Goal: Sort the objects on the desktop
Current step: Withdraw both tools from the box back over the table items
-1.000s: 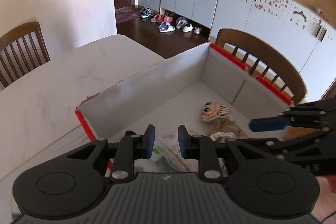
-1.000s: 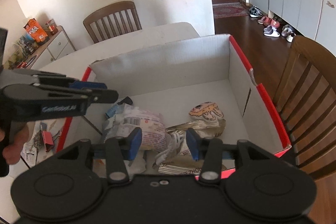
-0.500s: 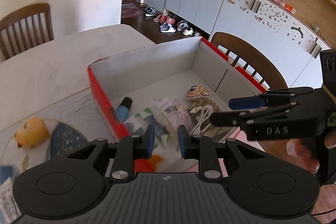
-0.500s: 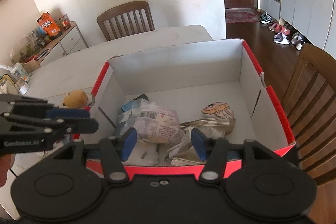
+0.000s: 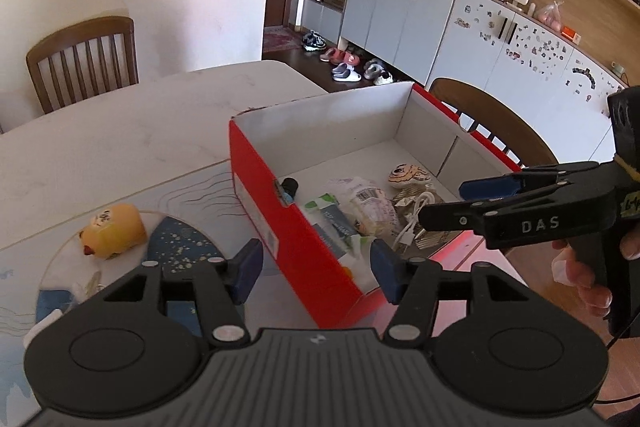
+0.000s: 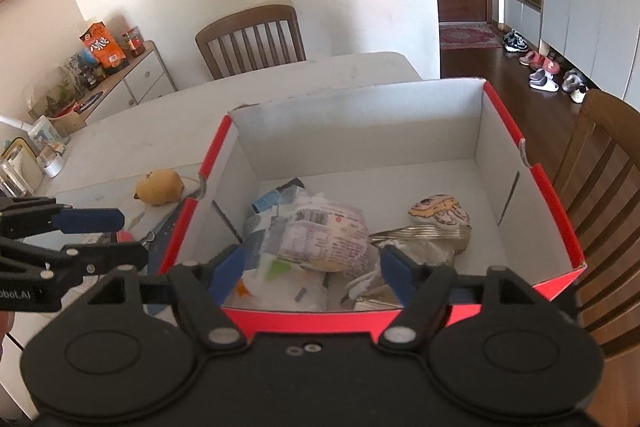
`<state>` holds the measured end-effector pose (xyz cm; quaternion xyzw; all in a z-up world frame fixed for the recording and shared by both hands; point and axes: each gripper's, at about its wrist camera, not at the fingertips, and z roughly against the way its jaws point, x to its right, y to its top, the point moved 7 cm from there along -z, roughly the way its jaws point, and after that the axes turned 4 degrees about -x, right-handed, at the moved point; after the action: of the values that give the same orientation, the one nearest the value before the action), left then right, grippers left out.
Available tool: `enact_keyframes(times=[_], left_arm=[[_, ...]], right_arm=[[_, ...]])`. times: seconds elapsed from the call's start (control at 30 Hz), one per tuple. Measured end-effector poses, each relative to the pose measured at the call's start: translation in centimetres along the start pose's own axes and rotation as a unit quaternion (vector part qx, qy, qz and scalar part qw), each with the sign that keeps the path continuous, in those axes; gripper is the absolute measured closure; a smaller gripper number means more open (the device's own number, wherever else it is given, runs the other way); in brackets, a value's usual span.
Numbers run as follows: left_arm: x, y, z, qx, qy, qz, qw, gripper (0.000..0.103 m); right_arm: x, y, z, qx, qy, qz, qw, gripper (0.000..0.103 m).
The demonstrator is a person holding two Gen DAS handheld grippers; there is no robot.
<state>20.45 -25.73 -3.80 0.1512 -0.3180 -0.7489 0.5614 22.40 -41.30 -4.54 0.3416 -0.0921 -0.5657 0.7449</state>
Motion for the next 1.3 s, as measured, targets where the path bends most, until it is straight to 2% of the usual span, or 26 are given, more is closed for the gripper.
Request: enact_keyframes(times=[0.03, 0.27, 0.5, 0.7, 1.0, 1.3], left_arm=[[-0.2, -0.1, 0.2, 0.002, 0.003, -0.002, 1.0000, 0.035], [-2.2, -1.1, 1.6, 0.019, 0.011, -0.015, 0.9997, 0.017], [-5.5, -3.1, 3.2, 0.025, 0.027, -0.020, 0.9991, 0.002], [-8.8, -5.1, 4.4, 0.022, 0.037, -0.016, 0.9990, 0.000], [-14.0, -7.8, 6.1, 0.011, 0.049, 0.015, 0.9986, 0.000], [-18.1, -10.4, 5.6, -0.006, 0.077, 0.043, 0.9960, 0.000]], right_arm=[[-0.4, 0.0, 0.1, 0.003, 0.002, -0.001, 1.000, 0.022], [-3.3, -0.2, 0.9, 0.025, 0.003, -0.001, 1.000, 0.009], [-7.8, -0.4, 0.5, 0.042, 0.003, 0.007, 0.999, 0.004], [-11.7, -0.9, -0.4, 0.046, -0.003, 0.022, 0.999, 0.002], [-16.3, -1.8, -2.2, 0.036, -0.012, 0.038, 0.999, 0.002], [-19.6, -2.3, -5.1, 0.025, -0.019, 0.072, 0.997, 0.003]])
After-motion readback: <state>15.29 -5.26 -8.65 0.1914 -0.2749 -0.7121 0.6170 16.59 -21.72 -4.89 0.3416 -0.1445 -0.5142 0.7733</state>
